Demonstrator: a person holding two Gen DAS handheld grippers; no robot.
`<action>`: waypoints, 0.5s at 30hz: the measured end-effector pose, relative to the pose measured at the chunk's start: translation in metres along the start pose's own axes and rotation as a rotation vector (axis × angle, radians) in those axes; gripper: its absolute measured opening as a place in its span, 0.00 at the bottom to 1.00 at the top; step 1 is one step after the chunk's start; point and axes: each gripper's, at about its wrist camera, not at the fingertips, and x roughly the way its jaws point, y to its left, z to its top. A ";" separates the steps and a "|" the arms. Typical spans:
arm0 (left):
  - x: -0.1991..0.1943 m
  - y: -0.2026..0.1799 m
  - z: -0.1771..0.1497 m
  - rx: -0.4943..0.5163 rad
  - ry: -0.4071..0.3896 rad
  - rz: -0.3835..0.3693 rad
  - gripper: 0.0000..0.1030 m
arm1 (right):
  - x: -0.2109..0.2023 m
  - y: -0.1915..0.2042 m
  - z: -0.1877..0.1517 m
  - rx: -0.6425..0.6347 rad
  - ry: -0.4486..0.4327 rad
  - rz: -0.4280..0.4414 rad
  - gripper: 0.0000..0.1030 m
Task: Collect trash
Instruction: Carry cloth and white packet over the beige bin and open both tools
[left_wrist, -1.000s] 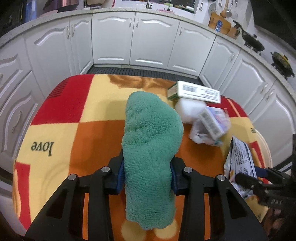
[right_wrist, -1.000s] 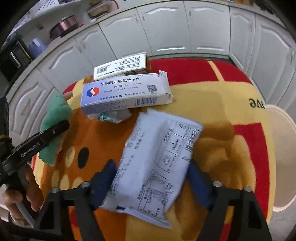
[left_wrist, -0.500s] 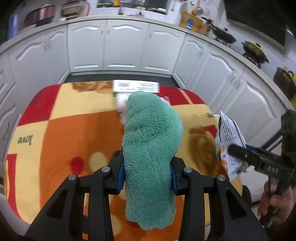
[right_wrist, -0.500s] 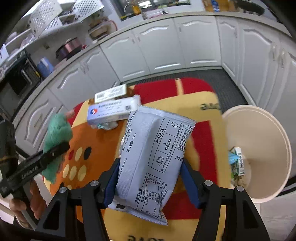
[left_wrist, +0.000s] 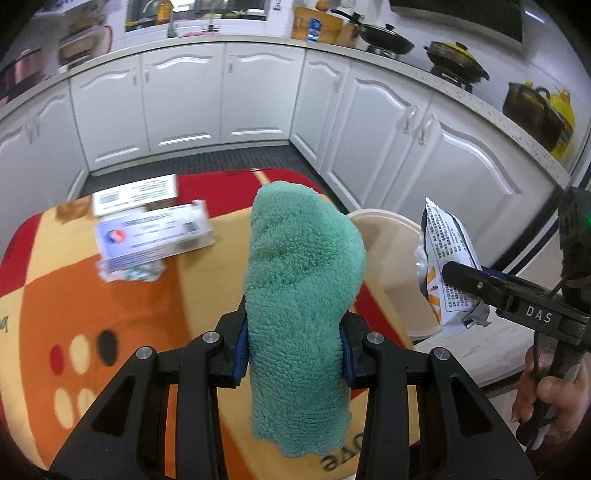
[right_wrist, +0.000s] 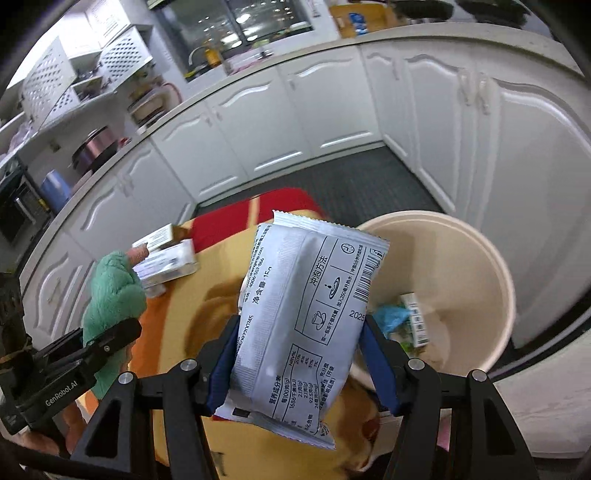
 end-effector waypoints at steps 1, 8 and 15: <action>0.005 -0.005 0.002 0.009 0.004 -0.001 0.35 | -0.001 -0.004 0.000 0.003 -0.004 -0.010 0.59; 0.026 -0.029 0.007 0.031 0.028 -0.020 0.35 | -0.005 -0.034 0.002 0.039 -0.012 -0.062 0.59; 0.045 -0.046 0.012 0.047 0.052 -0.030 0.35 | 0.002 -0.046 0.001 0.053 0.002 -0.079 0.59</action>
